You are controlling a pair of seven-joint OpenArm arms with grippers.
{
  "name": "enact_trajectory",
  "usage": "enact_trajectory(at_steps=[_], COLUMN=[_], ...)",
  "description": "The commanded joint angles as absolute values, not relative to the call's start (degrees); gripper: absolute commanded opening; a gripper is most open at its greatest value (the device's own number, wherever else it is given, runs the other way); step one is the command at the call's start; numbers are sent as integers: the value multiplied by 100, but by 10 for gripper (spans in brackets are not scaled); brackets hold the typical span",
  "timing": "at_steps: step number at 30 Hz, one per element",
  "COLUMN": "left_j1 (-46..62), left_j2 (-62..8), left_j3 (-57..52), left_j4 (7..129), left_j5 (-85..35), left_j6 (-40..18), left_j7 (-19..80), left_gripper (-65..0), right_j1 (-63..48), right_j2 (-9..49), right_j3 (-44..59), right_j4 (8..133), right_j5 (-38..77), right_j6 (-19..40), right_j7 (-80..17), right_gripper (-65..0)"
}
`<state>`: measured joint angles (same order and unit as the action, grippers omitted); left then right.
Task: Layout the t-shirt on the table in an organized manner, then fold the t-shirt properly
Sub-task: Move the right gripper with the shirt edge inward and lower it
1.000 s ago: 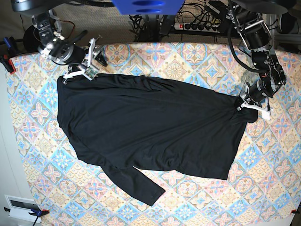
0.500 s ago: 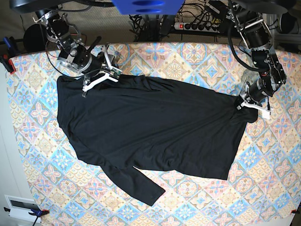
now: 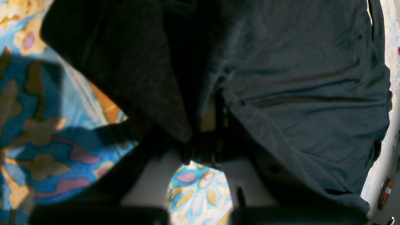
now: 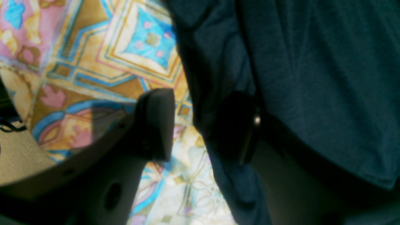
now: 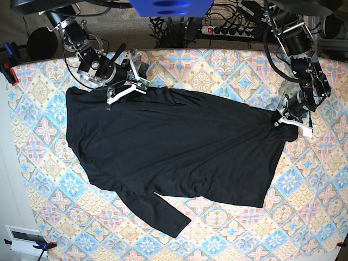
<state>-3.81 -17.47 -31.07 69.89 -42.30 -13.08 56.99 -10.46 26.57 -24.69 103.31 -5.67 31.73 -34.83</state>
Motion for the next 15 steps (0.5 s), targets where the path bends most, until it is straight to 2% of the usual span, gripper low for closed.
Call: enact_trajectory(at_steps=[1,4,8,12,15], left_j1=[-444,-444,-470,-479,-470], left_j2=[-1851,-1851,-1798,-1745,-1736], left_j3=[-3125,-3125,-3125,-3125,-3116], left_j4=[7064,7064,7064,7064,7064], left_j5=[-4233,-4233,-4233,-4215,-4215], left_j6=[-1305,-1305,-1305,-1305,-1305], left_j7=[5701,5692,5692,5701,5701], left_gripper=[-650,-650,-650,-650,-650], right_j1=[-1007,-1007,-664,-541,-541], right_j2=[2703,2703,2703,2703,2703], right_j3=[-2440,-2440,-2431,-2413,-2404], right_j4=[10325,10132,10000,10053,10211], right_j5=[-602,-602,-602,-602,-602], right_j6=[3152,3204,3767,3829,3829], right_j7=[-3503,-3503,-3503,-3503,-3503], right_gripper=[-375,-414,-526,-646,-650])
